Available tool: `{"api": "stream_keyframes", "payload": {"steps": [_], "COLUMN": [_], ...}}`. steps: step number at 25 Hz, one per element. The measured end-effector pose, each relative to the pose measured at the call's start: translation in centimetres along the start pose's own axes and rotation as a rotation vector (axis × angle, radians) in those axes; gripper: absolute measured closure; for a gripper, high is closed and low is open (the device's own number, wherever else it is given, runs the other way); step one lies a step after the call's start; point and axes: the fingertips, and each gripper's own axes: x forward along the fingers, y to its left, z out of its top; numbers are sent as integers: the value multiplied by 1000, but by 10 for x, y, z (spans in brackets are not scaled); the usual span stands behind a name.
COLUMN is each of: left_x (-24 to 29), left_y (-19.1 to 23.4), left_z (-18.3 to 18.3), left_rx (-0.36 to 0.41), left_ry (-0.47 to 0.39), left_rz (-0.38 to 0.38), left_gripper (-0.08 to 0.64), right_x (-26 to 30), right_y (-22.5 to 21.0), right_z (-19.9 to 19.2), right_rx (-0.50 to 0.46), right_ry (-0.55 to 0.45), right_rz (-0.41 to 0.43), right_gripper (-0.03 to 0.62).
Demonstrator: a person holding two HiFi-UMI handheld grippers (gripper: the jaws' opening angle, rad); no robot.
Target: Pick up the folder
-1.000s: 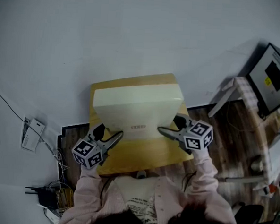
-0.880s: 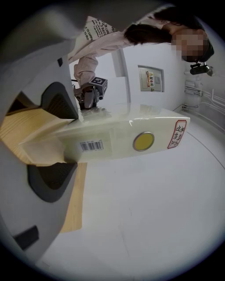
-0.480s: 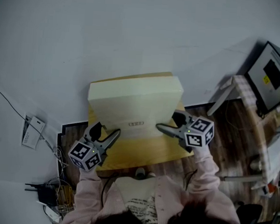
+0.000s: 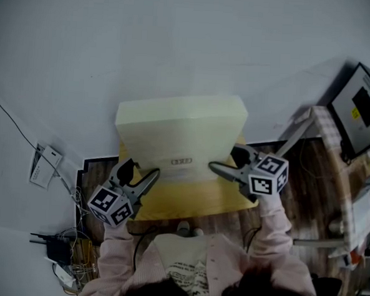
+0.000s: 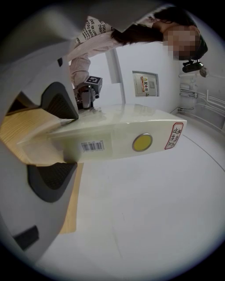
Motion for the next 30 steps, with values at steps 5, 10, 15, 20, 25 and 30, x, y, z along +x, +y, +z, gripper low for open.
{"api": "stream_keyframes", "payload": {"steps": [5,10,15,20,25,30], "left_x": [-7,-7,-10,-10,-10,-11], "left_y": [-4,-14,-22,-27,-30,-29], "left_z": [8,14,24,31,32,32], "left_rx": [12,36,59,49,61,54], "left_ry": [-16,-14,-40,-57,-59,-66], "left_rz": [8,18,27,34,35,42], "left_gripper": [233,233,233,233,233,233], "right_x": [-4,-14,-23,-28,-30,-30], "right_y": [8,12,15,17,18,18], "right_z": [8,15,22,26,26,29], "right_rx": [-17,-66,-79,-75,-89,-94], "right_ry": [-7,-16,-36,-47,-46,-52], "right_rz": [9,3,-1,-13,-33,-33], "right_gripper": [265,267,267,268,274,275]}}
